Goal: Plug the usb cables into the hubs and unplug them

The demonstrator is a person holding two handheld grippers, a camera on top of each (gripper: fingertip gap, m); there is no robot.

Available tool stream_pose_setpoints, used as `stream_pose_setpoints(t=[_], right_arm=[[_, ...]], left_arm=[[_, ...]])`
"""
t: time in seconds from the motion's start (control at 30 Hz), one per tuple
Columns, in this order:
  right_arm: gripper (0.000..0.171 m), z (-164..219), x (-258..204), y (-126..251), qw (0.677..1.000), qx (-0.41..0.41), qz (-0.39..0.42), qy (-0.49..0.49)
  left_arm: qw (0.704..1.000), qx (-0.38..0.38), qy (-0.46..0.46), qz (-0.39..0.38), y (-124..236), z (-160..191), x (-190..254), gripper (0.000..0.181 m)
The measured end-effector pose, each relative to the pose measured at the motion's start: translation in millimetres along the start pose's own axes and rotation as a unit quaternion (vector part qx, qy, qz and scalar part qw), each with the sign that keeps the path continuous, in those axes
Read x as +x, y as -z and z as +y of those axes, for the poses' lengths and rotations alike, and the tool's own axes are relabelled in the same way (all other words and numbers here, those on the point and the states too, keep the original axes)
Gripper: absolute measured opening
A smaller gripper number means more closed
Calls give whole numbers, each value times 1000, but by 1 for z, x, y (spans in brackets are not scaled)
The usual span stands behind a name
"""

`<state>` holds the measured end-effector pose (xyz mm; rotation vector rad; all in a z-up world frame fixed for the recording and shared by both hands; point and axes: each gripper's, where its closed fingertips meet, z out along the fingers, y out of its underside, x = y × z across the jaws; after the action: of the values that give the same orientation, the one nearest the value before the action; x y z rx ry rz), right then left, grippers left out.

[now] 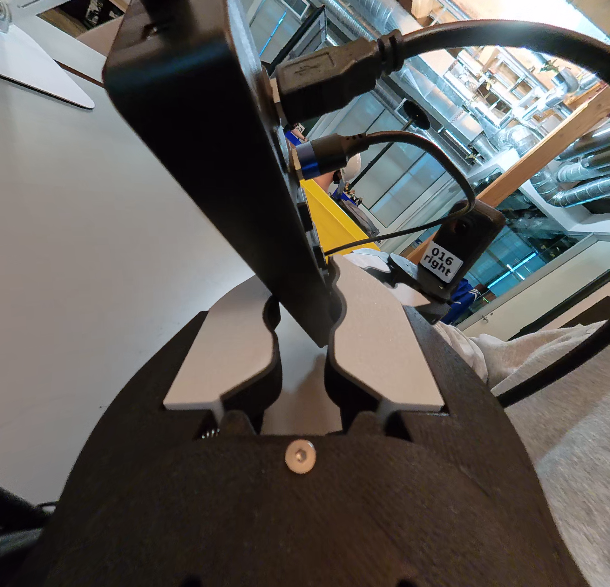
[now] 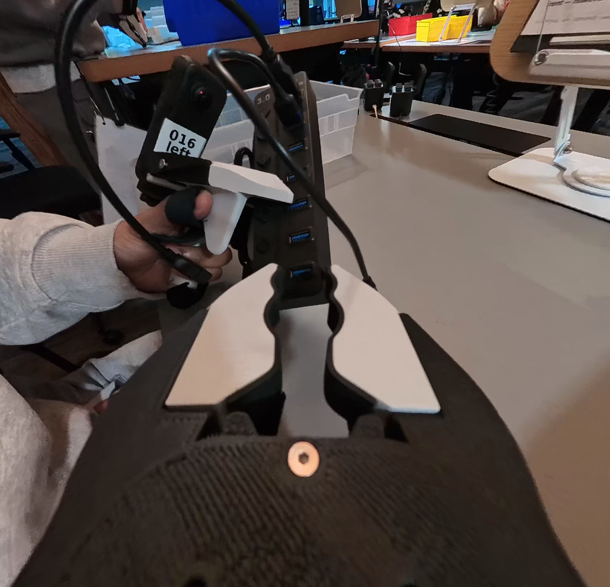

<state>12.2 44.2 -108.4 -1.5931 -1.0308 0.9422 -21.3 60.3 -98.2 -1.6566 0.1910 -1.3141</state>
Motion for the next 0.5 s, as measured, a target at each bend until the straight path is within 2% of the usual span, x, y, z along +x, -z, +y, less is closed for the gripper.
stream_pose_setpoints(t=[0.5], right_arm=[[21, 0, 2, 1, 1000, -9, 13, 18]], left_arm=[[1000, -1, -1, 1, -1, 1, 1, 28]])
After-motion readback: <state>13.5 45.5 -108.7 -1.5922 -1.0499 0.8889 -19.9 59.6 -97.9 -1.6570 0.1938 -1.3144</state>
